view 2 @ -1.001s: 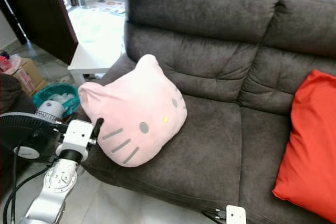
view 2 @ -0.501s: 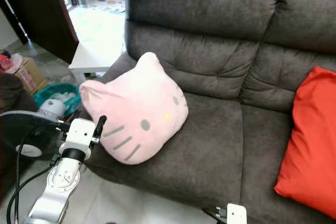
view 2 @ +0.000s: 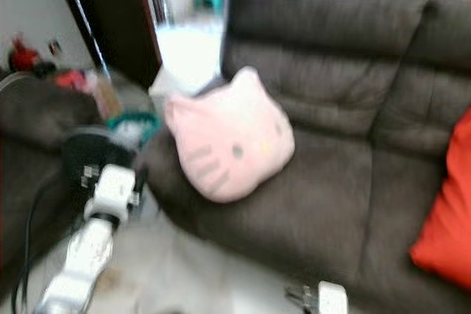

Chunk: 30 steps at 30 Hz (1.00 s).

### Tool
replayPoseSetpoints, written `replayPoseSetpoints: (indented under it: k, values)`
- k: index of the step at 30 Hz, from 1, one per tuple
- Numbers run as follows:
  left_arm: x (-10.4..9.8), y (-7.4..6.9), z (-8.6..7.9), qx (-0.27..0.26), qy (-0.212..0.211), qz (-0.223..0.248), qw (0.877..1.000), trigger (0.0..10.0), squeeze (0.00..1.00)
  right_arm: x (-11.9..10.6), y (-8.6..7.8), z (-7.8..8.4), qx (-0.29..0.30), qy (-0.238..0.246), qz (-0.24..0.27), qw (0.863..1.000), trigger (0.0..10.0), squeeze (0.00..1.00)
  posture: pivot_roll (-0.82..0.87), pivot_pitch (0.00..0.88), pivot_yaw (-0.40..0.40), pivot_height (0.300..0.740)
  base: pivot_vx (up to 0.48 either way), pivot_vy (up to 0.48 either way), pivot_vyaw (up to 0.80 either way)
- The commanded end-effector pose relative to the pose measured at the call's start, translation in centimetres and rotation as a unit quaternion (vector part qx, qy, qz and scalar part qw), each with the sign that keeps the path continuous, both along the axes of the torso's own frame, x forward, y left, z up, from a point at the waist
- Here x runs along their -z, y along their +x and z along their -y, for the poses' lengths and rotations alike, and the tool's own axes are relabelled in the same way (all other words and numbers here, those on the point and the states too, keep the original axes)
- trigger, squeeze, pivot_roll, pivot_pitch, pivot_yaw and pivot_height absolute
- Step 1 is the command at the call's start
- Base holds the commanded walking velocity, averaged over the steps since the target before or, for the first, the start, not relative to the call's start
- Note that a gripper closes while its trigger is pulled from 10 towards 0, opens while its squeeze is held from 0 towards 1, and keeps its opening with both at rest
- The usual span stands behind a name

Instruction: Move the pillow to the sofa from floor

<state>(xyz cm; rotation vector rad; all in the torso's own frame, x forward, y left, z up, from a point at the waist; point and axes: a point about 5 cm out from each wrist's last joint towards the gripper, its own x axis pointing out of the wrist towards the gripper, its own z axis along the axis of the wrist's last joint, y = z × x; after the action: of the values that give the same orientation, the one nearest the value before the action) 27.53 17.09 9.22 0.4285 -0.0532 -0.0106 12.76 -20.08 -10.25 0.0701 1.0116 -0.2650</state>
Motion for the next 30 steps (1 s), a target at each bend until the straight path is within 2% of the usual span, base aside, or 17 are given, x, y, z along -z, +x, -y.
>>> replayPoseSetpoints:
  k: [1,5,6,8,9,11,13,14,15,17,18,20,22,23,24,30]
  values:
    - [0.5,0.4,-0.3,-0.002,-0.012,-0.025,1.000,10.0,0.00,0.0,-0.2,0.2,0.005,-0.002,-0.001,1.000,10.0,0.00,0.12,0.039,-0.015,0.740,0.000,0.000,0.00]
    - [3.1,0.5,-1.2,-0.019,-0.036,-0.091,0.995,10.0,0.00,0.0,0.0,0.2,0.004,-0.002,0.001,1.000,10.0,0.00,0.12,0.051,-0.015,0.740,0.000,0.000,0.00]
    - [4.5,0.3,-1.8,-0.032,-0.044,-0.125,0.991,10.0,0.00,0.0,0.0,0.2,0.004,-0.002,0.002,1.000,10.0,0.00,0.12,0.055,-0.011,0.740,0.000,0.000,0.00]
    - [6.1,-0.1,-2.7,-0.047,-0.042,-0.164,0.984,10.0,0.00,-0.1,0.1,0.1,0.004,-0.002,0.003,1.000,10.0,0.00,0.12,0.055,-0.008,0.740,0.000,0.000,0.00]
    - [8.0,-0.8,-3.9,-0.068,-0.041,-0.214,0.974,10.0,0.00,-0.1,0.1,0.1,0.006,-0.001,0.004,1.000,10.0,0.00,0.12,0.058,-0.006,0.740,0.000,0.000,0.00]
    - [10.4,-2.4,-5.4,-0.096,-0.051,-0.279,0.954,10.0,0.00,-0.1,0.2,0.0,0.012,-0.001,0.006,1.000,10.0,0.00,0.12,0.058,-0.005,0.740,0.000,0.000,0.00]
    - [11.3,-3.1,-5.9,-0.105,-0.054,-0.301,0.946,10.0,0.00,-0.1,0.2,0.0,0.013,0.000,0.007,1.000,10.0,0.00,0.12,0.059,-0.002,0.740,0.000,0.000,0.00]
    - [12.6,-4.5,-6.7,-0.127,-0.056,-0.336,0.931,10.0,0.00,-0.1,0.2,0.0,0.013,0.000,0.007,1.000,10.0,0.00,0.11,0.059,-0.003,0.740,0.000,0.000,0.00]
    - [13.3,-5.4,-7.1,-0.138,-0.063,-0.355,0.923,10.0,0.00,-0.1,0.2,0.0,0.013,0.000,0.007,1.000,10.0,0.00,0.11,0.061,-0.002,0.740,0.000,0.000,0.00]
    - [14.4,-6.9,-7.5,-0.149,-0.071,-0.387,0.907,10.0,0.00,-0.1,0.3,0.0,0.014,0.000,0.007,1.000,10.0,0.00,0.11,0.061,-0.003,0.740,0.000,0.000,0.00]
    - [15.6,-8.7,-7.7,-0.158,-0.069,-0.421,0.890,10.0,0.00,-0.1,0.3,0.0,0.015,0.000,0.007,1.000,10.0,0.00,0.12,0.061,-0.005,0.740,0.000,0.000,0.00]
    - [16.6,-10.6,-7.9,-0.169,-0.066,-0.454,0.872,10.0,0.00,-0.1,0.3,0.0,0.015,0.000,0.007,1.000,10.0,0.00,0.11,0.060,-0.006,0.740,0.000,0.000,0.00]
    - [17.7,-12.9,-8.1,-0.179,-0.062,-0.496,0.847,10.0,0.00,-0.1,0.3,0.0,0.014,0.000,0.008,1.000,10.0,0.00,0.10,0.059,-0.006,0.740,0.000,0.000,0.00]
    - [17.7,-12.9,-8.1,-0.179,-0.062,-0.496,0.847,10.0,0.00,-0.1,0.3,0.0,0.014,0.000,0.008,1.000,10.0,0.00,0.10,0.059,-0.006,0.740,0.000,0.000,0.00]
    - [18.0,-13.4,-8.1,-0.180,-0.064,-0.504,0.842,10.0,0.00,-0.1,0.3,0.0,0.014,0.001,0.009,1.000,10.0,0.00,0.09,0.056,-0.004,0.740,0.000,0.000,0.00]
    - [17.7,-12.5,-7.5,-0.159,-0.071,-0.488,0.855,10.0,0.00,-0.1,0.1,0.2,0.012,0.004,0.001,1.000,10.0,0.00,0.12,0.051,-0.011,0.740,0.000,0.000,0.00]
